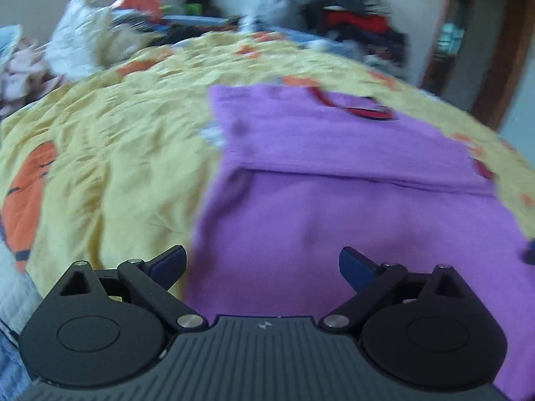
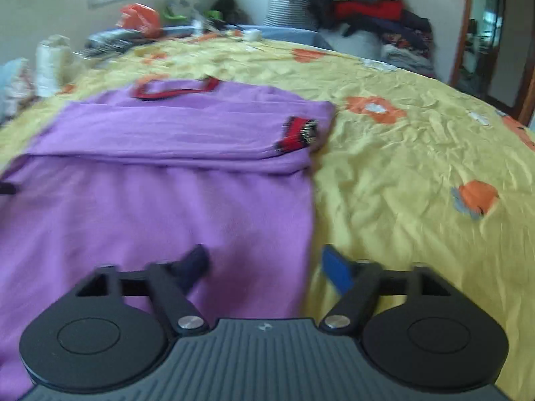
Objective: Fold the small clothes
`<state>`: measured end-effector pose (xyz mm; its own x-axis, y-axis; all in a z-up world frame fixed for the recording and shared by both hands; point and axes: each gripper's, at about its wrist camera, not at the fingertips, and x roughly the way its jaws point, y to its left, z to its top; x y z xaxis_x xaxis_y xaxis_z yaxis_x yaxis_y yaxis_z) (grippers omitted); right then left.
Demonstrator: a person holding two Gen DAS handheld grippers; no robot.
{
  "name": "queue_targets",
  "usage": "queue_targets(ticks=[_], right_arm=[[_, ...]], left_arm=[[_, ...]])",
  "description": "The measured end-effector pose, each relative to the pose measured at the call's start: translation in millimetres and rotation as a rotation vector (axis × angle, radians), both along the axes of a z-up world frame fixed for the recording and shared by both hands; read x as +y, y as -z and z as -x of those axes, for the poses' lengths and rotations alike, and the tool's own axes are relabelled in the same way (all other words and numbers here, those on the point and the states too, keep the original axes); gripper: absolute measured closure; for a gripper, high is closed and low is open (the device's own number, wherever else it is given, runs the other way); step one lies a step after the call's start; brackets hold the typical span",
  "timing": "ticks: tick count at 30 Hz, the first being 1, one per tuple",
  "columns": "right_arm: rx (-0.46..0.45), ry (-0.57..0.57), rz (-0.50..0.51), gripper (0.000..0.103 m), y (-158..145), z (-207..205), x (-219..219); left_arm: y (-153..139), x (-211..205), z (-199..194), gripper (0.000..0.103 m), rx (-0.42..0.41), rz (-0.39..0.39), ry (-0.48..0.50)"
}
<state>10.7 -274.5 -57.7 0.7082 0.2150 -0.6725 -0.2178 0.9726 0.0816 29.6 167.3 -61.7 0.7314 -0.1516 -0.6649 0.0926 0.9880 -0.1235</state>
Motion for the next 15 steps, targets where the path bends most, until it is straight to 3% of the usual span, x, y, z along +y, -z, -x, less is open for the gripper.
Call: queue_targets(ticks=[2,3,4,5,6,9,10,12,13,15], right_arm=[[-0.006,-0.082,-0.038,0.052,-0.2,26.7,11.3],[0.005,-0.111,-0.047,0.064,2.8,37.2,17.6],[0.033,-0.131,-0.034,0.069,8.5,44.9,23.0],[0.041,-0.137,0.015,0.070,14.9,51.5,25.9],[0.010,-0.131,0.063,0.071,16.0,58.7,25.3],[0.049,-0.091,-0.010,0.071,7.3,62.3,-2.4],[0.047,-0.082,-0.007,0.070,2.7,63.8,-7.7],[0.012,-0.035,0.040,0.069,-6.5,66.2,-17.0],[-0.001,-0.027,0.012,0.069,-9.3,68.3,-24.0],[-0.008,0.009,-0.074,0.069,-6.9,62.2,-43.5]], left_arm=[[4.8,-12.4,21.7,0.004,-0.015,-0.024,0.055],[11.9,-19.1,25.2,0.003,0.009,-0.050,0.083],[20.3,-23.4,25.8,0.002,0.034,-0.097,0.078],[26.2,-26.2,29.2,0.000,-0.004,-0.154,0.065],[29.2,-19.6,28.2,0.000,-0.013,-0.125,0.060],[22.3,5.4,20.2,0.001,0.046,-0.061,-0.038],[18.2,17.7,20.4,0.004,0.033,-0.020,-0.052],[12.9,38.9,16.1,0.003,0.027,-0.022,-0.092],[12.4,49.8,13.3,0.004,0.038,0.002,-0.101],[14.3,74.2,7.8,0.004,0.080,0.152,-0.065]])
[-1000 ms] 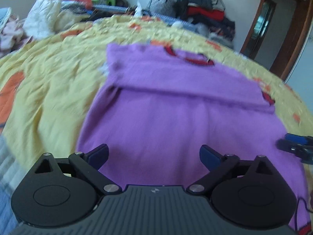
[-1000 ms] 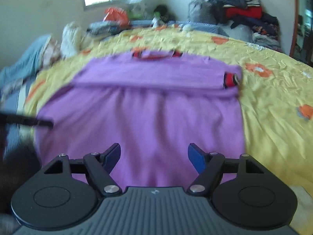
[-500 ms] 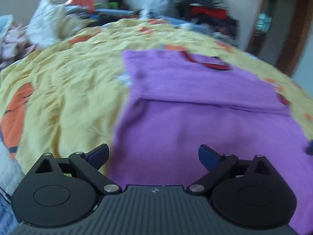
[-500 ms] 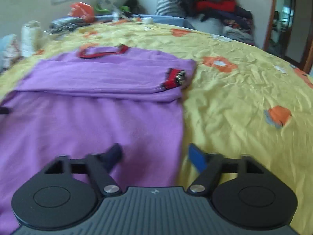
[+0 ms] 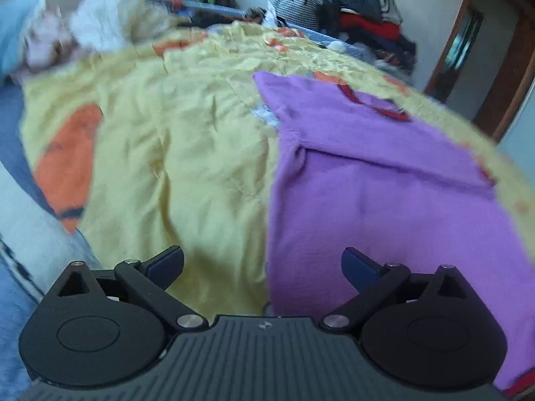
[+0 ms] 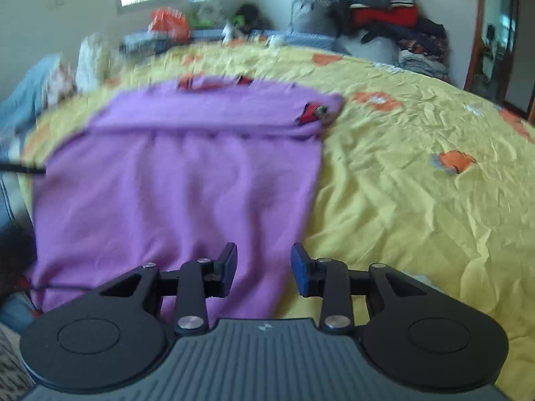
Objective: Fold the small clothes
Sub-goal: 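Grasp the sweater hem with the left gripper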
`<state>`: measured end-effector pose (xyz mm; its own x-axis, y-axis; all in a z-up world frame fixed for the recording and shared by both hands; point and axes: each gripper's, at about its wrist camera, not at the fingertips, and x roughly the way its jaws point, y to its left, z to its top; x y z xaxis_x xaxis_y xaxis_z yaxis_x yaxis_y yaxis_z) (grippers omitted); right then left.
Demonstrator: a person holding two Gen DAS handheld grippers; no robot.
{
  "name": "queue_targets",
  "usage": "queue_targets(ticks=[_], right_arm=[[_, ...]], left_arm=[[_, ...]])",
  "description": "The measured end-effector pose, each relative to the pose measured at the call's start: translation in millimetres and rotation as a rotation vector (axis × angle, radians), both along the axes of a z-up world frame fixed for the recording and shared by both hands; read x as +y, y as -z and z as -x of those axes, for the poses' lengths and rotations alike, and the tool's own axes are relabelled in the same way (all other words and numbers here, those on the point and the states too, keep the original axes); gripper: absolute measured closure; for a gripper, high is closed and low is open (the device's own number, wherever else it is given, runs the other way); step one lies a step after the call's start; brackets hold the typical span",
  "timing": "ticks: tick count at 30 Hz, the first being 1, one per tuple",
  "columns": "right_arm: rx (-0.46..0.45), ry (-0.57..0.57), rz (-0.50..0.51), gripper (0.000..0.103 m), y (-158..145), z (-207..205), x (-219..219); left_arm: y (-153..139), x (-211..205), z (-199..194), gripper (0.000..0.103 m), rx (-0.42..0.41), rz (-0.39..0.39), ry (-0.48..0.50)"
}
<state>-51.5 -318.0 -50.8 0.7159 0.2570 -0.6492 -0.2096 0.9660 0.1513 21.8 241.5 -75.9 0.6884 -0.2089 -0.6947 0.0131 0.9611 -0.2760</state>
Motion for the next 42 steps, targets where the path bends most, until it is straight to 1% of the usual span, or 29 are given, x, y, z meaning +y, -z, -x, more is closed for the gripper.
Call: queue_targets(ticks=[1,2,4,6,8,9,10,12,15,17,18,20,22,24,26,27,29,30,32,34,35,38,40,42], right_arm=[[-0.005,0.020,-0.017,0.069,2.2,-3.7,-6.8],[-0.013,0.036,-0.018,0.069,3.8,-6.5,-11.2],[-0.015,0.044,-0.038,0.069,8.0,-12.8,-18.3],[-0.003,0.036,-0.073,0.069,12.4,-19.6,-21.4],[-0.009,0.025,-0.100,0.069,15.9,-23.7,-21.1],[-0.014,0.020,-0.122,0.069,16.8,-24.1,-21.6],[-0.012,0.021,-0.139,0.069,17.8,-24.6,-21.2],[-0.006,0.017,-0.162,0.069,19.2,-23.3,-18.8],[-0.006,-0.007,-0.170,0.069,21.6,-16.9,-14.3],[0.008,0.003,-0.180,0.065,24.4,-14.1,-14.5],[0.022,0.016,-0.200,0.062,26.1,-13.3,-16.5],[0.043,0.027,-0.231,0.062,28.0,-11.9,-20.5],[0.054,0.046,-0.236,0.062,29.5,-9.8,-21.8],[0.067,0.039,-0.243,0.061,32.1,-9.3,-20.7],[0.072,0.029,-0.249,0.061,33.3,-7.2,-17.0],[0.076,0.022,-0.254,0.060,32.8,-7.2,-14.9],[0.083,0.019,-0.281,0.060,32.5,-6.8,-12.6],[0.086,0.020,-0.283,0.060,32.6,-6.7,-11.3],[0.093,0.034,-0.279,0.061,33.0,-6.2,-10.6],[0.097,0.048,-0.320,0.062,34.3,-4.7,-16.0],[0.102,0.058,-0.329,0.064,35.2,-4.7,-18.0],[0.111,0.065,-0.339,0.079,37.9,-8.6,-19.7],[0.123,0.065,-0.364,0.096,42.1,-13.5,-20.5],[0.117,0.068,-0.367,0.097,42.3,-16.2,-20.1]], left_arm=[[1.2,8.9,-2.8,0.004,0.014,0.054,0.003],[2.5,14.9,-4.2,0.004,0.009,0.087,0.009],[3.9,16.7,-6.2,0.003,0.003,0.105,0.049],[5.4,12.4,-4.7,0.004,-0.030,0.148,0.118],[8.6,4.3,-1.6,0.002,-0.050,0.161,0.176],[13.1,0.6,-1.4,0.002,-0.034,0.161,0.196],[18.1,-2.0,-0.2,0.002,-0.018,0.156,0.201],[29.7,-1.9,7.1,0.002,-0.015,0.176,0.214],[44.7,3.5,18.1,0.007,-0.031,0.251,0.207],[46.4,3.9,25.1,0.014,-0.058,0.295,0.221],[45.4,1.6,26.3,0.014,-0.059,0.303,0.237],[41.4,-4.7,29.0,0.014,-0.070,0.275,0.268],[39.8,-9.1,30.5,0.015,-0.084,0.255,0.284],[41.7,-8.3,29.5,0.028,-0.082,0.269,0.273],[43.7,-6.2,27.7,0.052,-0.058,0.261,0.255],[43.6,-4.4,27.9,0.053,-0.053,0.258,0.255],[42.0,1.5,29.3,0.067,-0.049,0.277,0.255],[40.6,4.1,29.7,0.070,-0.045,0.281,0.252],[37.0,7.1,31.1,0.088,-0.049,0.275,0.248],[35.1,9.5,30.4,0.093,-0.050,0.282,0.250],[36.0,11.4,29.4,0.094,-0.045,0.300,0.244],[39.3,16.0,28.6,0.096,-0.045,0.348,0.237],[40.5,18.8,28.9,0.096,-0.047,0.372,0.235],[37.2,22.5,29.4,0.097,-0.058,0.409,0.230]])
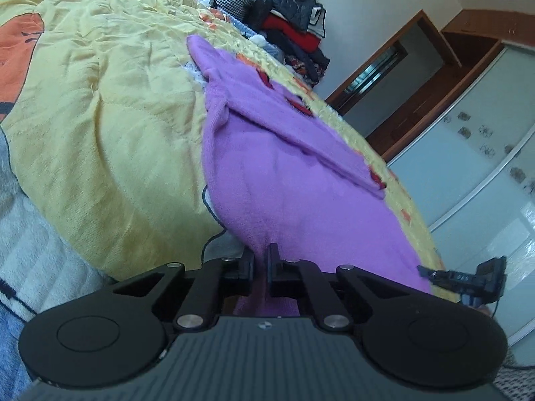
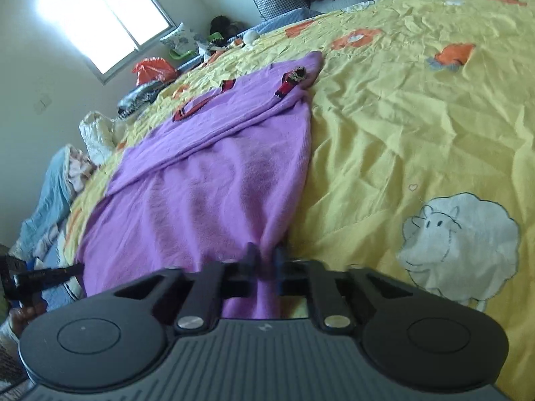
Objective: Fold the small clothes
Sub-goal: 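Grasp the sweater hem with the left gripper, then lift the hem with the left gripper and fold it toward the collar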
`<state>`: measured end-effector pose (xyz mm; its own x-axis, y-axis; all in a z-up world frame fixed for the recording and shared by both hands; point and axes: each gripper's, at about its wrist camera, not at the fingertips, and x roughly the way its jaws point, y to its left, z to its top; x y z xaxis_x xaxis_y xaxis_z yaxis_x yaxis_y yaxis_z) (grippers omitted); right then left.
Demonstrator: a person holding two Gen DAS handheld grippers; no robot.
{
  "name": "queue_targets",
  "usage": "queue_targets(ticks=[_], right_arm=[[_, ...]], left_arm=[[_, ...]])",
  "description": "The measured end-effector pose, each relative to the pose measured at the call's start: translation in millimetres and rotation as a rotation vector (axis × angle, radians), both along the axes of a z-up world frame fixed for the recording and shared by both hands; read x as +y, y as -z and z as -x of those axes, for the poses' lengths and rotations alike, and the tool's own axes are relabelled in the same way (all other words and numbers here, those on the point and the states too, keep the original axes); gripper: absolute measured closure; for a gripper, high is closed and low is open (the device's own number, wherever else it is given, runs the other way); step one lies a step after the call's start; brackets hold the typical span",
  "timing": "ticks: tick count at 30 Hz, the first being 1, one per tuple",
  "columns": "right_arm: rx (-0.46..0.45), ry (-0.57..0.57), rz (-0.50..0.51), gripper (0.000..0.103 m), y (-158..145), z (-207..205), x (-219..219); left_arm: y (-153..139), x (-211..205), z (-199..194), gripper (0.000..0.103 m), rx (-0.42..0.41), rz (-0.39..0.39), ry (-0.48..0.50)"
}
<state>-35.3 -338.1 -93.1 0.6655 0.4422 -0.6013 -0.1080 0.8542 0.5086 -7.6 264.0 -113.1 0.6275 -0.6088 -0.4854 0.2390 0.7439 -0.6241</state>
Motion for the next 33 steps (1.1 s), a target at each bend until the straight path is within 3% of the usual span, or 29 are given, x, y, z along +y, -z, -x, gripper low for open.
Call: queue_targets(ticks=[8,18,23,28,30,31,33], right_arm=[[-0.130,0.028,-0.035,0.098,-38.5,-1.8,-9.4],[-0.163,0.088,0.027,0.099,-49.2,-73.8,-27.1],[-0.138,0.119,0.051,0.099,-37.7,-102.8,-30.5],[-0.082,0.163,0.055,0.098,-15.7,-134.4,-30.3],[-0.024,0.144,0.046,0.094,-3.3,-146.4,-27.7],[-0.004,0.167,0.045,0.083,-1.5,-146.1,-28.4],[-0.009,0.156,0.021,0.073,-6.9,-135.2,-29.5]], left_arm=[[-39.2,2.0,-23.3,0.098,-0.054,0.130,-0.016],[-55.8,-2.6,-95.4,0.098,-0.061,0.043,-0.053],[-47.9,9.8,-128.1,0.098,-0.028,0.050,-0.102],[-26.8,8.7,-147.9,0.096,0.053,-0.013,-0.117],[-22.9,13.8,-142.5,0.096,0.065,0.026,-0.107],[-26.8,15.2,-134.2,0.096,0.050,0.017,-0.110],[-32.9,17.4,-113.9,0.093,0.036,0.025,-0.066]])
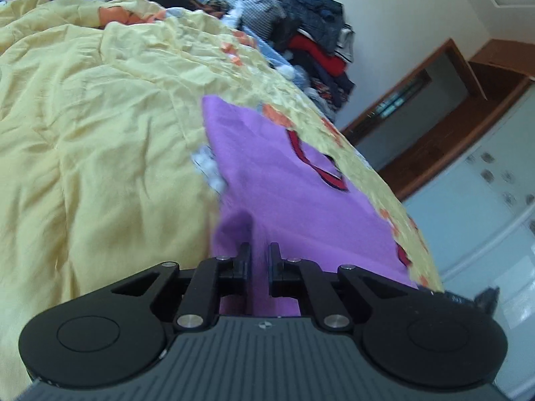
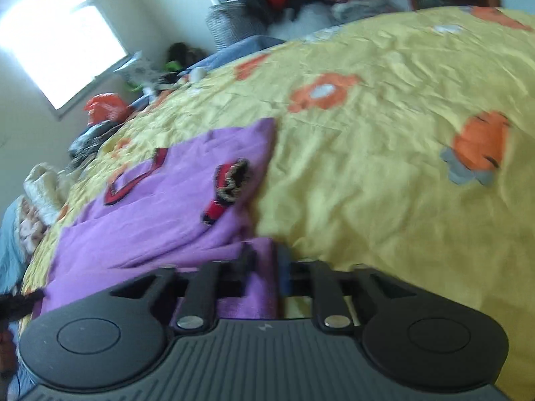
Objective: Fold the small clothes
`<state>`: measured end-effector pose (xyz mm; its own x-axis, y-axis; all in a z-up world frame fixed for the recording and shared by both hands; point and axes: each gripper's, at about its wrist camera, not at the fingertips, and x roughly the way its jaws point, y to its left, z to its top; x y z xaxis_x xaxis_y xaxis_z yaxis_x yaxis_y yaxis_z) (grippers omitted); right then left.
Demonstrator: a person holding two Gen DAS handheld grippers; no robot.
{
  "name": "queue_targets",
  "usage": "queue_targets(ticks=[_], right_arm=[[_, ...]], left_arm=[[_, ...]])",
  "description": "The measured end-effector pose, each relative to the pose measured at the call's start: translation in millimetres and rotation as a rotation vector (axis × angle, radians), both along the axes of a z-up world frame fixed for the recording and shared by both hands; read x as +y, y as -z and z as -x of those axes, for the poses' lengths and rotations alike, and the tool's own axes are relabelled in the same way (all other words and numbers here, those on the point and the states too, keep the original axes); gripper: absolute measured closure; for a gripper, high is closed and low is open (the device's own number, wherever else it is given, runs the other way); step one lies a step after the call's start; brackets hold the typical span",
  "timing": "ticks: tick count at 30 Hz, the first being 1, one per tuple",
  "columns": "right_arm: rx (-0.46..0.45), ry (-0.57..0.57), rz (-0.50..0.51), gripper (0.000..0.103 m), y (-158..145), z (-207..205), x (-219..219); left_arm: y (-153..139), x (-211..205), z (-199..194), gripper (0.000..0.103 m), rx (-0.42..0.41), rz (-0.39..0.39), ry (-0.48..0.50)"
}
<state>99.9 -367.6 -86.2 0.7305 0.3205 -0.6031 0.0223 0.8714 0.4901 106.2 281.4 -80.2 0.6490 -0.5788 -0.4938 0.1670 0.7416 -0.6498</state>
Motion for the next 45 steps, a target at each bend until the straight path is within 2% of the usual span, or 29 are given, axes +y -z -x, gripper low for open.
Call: queue_targets(ticks=[3,6,8,9,11,12,14,16,19,23,27,28,31,34,36,38,45], right_arm=[[-0.023,-0.033,0.010,0.072,-10.0,30.2,3.1],[-0.011,-0.059,-0.010,0.072,-10.0,63.4,2.5],[-0.001,-0.056,-0.039,0.072,-7.2,86.6,-0.4],[0.008,-0.047,-0.066,0.072,-5.0,96.7,-3.6],[0.006,-0.030,-0.075,0.072,-2.3,115.3,-7.2],[0.006,-0.016,-0.079,0.072,-1.2,123.3,-9.1],[0.010,-0.002,-0.095,0.072,1.6,134.7,-12.7],[0.008,0.008,-0.100,0.072,5.0,143.4,-14.2],[0.005,0.005,-0.118,0.072,9.0,151.1,-14.6],[0.002,0.001,-0.109,0.072,8.5,153.4,-12.9],[-0.001,-0.008,-0.109,0.072,9.6,149.7,-10.1],[-0.002,-0.012,-0.109,0.072,9.8,149.7,-9.8],[0.000,-0.012,-0.111,0.072,9.9,148.6,-9.1],[0.000,-0.017,-0.110,0.072,9.5,148.3,-8.8],[-0.002,-0.020,-0.109,0.072,9.6,147.8,-8.9],[-0.003,-0.022,-0.111,0.072,9.7,147.6,-9.4],[0.000,-0.020,-0.110,0.072,9.1,147.6,-10.9]], left_arm=[[-0.2,1.5,34.9,0.092,0.000,0.006,0.070],[12.9,8.8,60.6,0.091,0.040,0.111,0.105],[22.5,12.7,75.2,0.083,0.066,0.154,0.084],[27.1,12.5,80.7,0.083,0.072,0.175,0.096],[33.2,8.7,86.4,0.080,0.103,0.168,0.122],[35.0,7.8,89.7,0.076,0.107,0.170,0.130],[39.1,8.7,94.1,0.055,0.116,0.189,0.137],[43.6,9.9,95.9,0.043,0.119,0.184,0.119],[53.3,16.5,99.9,0.036,0.131,0.239,0.095],[63.5,24.0,98.7,0.035,0.148,0.311,0.070],[70.5,16.2,91.6,0.035,0.172,0.329,0.082],[72.7,14.6,90.6,0.036,0.174,0.343,0.080],[76.2,9.0,88.9,0.055,0.173,0.397,0.103],[75.4,1.6,87.9,0.056,0.175,0.410,0.126],[74.4,0.6,88.3,0.070,0.171,0.399,0.121],[73.7,1.4,90.4,0.101,0.164,0.394,0.115],[69.8,0.4,91.7,0.101,0.143,0.379,0.113]])
